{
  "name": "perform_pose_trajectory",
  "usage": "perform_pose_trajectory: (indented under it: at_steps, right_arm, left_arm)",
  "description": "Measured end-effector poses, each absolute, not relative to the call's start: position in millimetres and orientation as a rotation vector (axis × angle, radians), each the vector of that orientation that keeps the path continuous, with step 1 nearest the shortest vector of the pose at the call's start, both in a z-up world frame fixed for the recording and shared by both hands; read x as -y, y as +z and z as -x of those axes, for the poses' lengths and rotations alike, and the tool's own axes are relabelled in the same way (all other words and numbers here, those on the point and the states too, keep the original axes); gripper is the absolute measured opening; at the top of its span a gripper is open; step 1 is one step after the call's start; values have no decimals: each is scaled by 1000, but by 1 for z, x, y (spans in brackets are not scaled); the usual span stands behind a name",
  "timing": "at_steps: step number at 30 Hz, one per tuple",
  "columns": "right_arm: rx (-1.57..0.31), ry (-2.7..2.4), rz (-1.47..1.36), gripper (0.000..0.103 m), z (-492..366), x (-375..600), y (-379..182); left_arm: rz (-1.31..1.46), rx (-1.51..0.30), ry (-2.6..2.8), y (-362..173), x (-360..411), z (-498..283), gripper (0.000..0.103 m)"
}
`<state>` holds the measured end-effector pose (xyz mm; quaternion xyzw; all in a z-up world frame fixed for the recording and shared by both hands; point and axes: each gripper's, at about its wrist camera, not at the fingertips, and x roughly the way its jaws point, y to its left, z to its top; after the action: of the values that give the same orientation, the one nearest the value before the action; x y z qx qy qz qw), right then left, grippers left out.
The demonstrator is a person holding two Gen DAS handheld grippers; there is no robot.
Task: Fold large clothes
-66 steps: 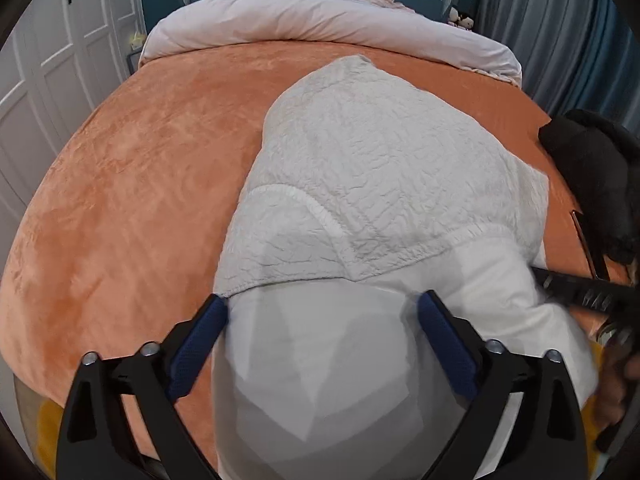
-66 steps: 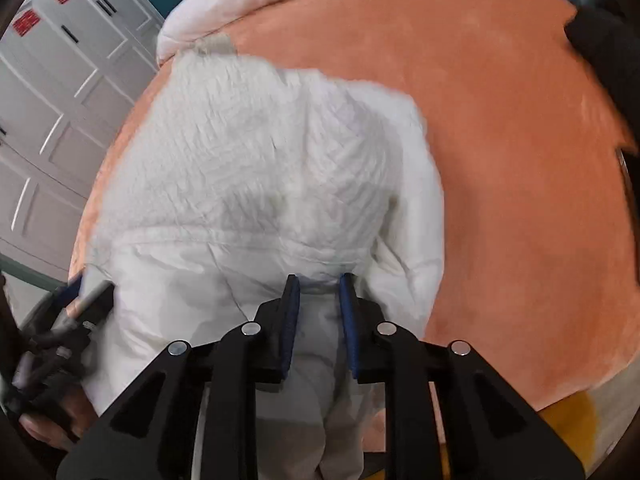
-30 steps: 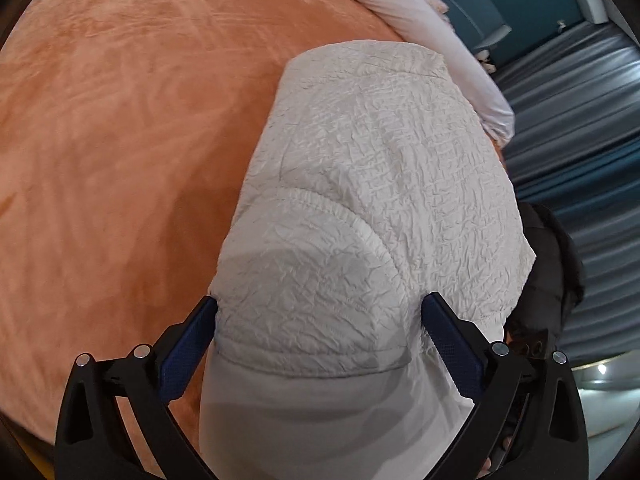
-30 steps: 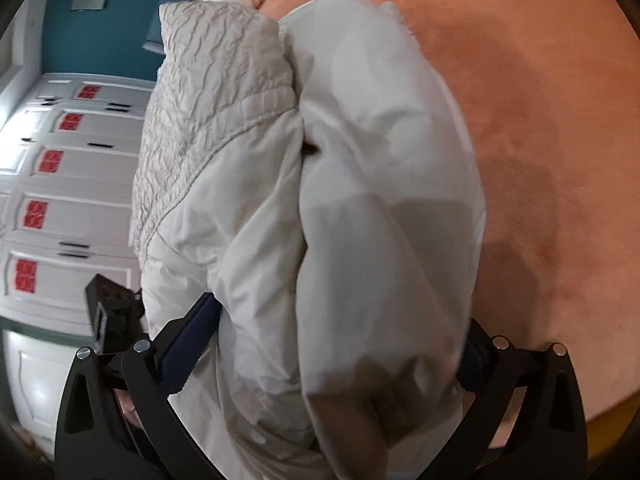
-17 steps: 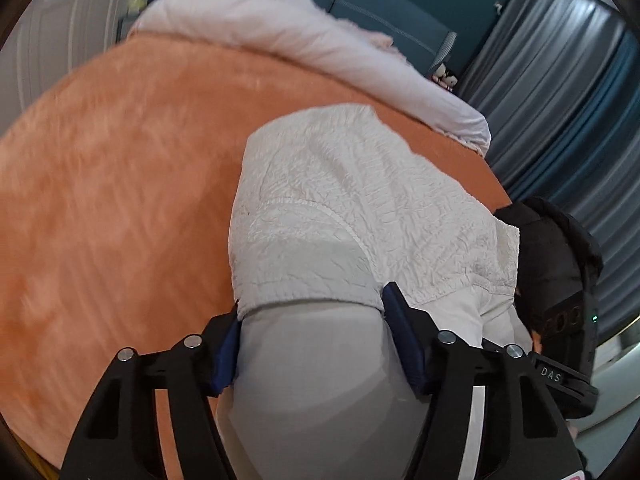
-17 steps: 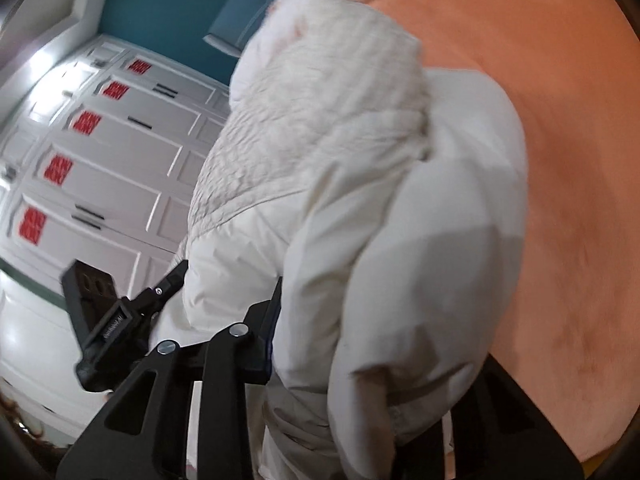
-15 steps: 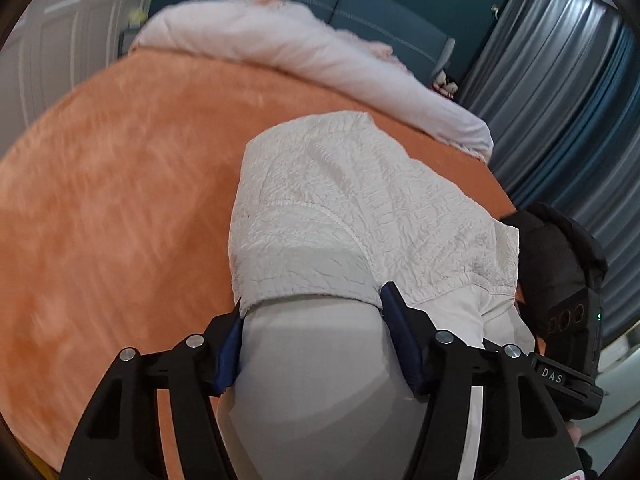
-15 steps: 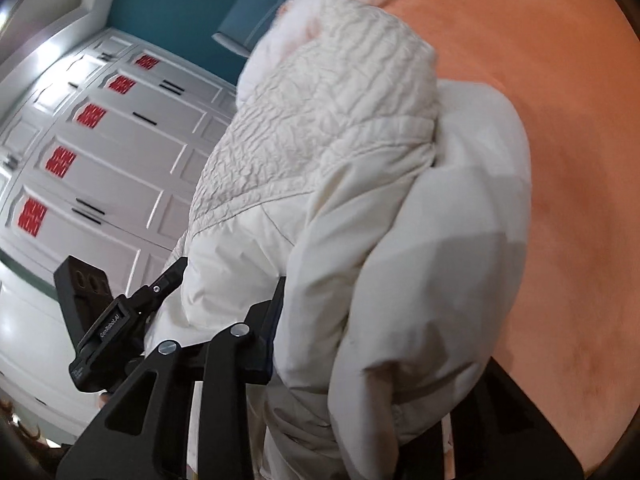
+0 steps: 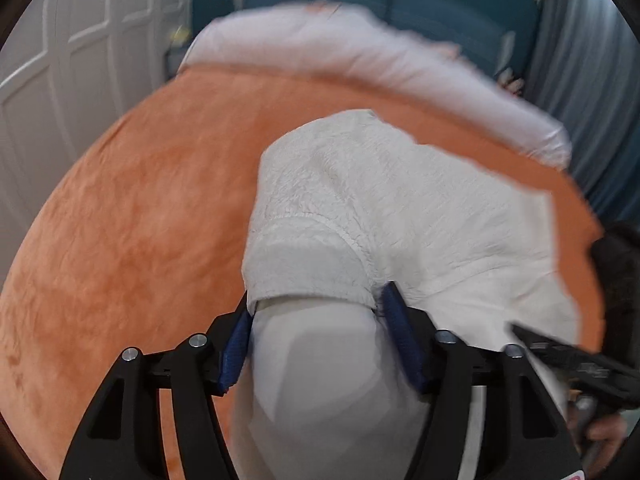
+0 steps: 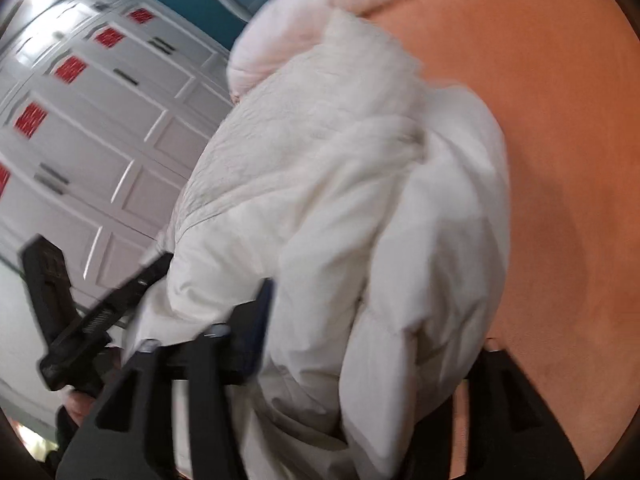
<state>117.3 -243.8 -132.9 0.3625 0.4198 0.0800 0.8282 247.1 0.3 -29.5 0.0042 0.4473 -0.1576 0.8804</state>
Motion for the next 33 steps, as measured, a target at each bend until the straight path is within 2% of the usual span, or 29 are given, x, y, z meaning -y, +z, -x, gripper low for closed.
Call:
perform_pose_trajectory:
  at_steps: [3, 5, 7, 9, 11, 13, 19, 24, 28, 33]
  right_arm:
    - [-897, 126, -748, 66, -92, 250, -128]
    - [-900, 55, -692, 66, -64, 260, -114]
    - [-875, -21, -635, 53, -42, 264, -92]
    - [-841, -15, -554, 28, -36, 252, -65]
    - [-820, 0, -409, 24, -44, 223, -33]
    - [-830, 22, -319, 24, -56, 198, -20]
    - [-1006, -11, -287, 19, -59, 174, -78]
    - [-1094, -7, -320, 19, -46, 168, -94]
    - [-997, -15, -313, 21, -53, 173, -46]
    - [-853, -60, -258, 23, -111, 192, 14]
  left_arm:
    - [-73, -880, -288, -22, -16, -230, 77]
    - [-156, -836, -248, -10, -23, -211, 78]
    - [-197, -811, -228, 5, -28, -190, 78]
    - [-205, -821, -248, 17, -24, -173, 78]
    - [-207, -828, -278, 25, -16, -160, 78]
    - [-213, -849, -278, 21, -6, -152, 78]
    - [-218, -946, -219, -15, 4, -145, 79]
    - [-228, -992, -202, -36, 3, -139, 79]
    - [-254, -982, -176, -39, 3, -137, 80]
    - [-258, -989, -169, -41, 5, -138, 80]
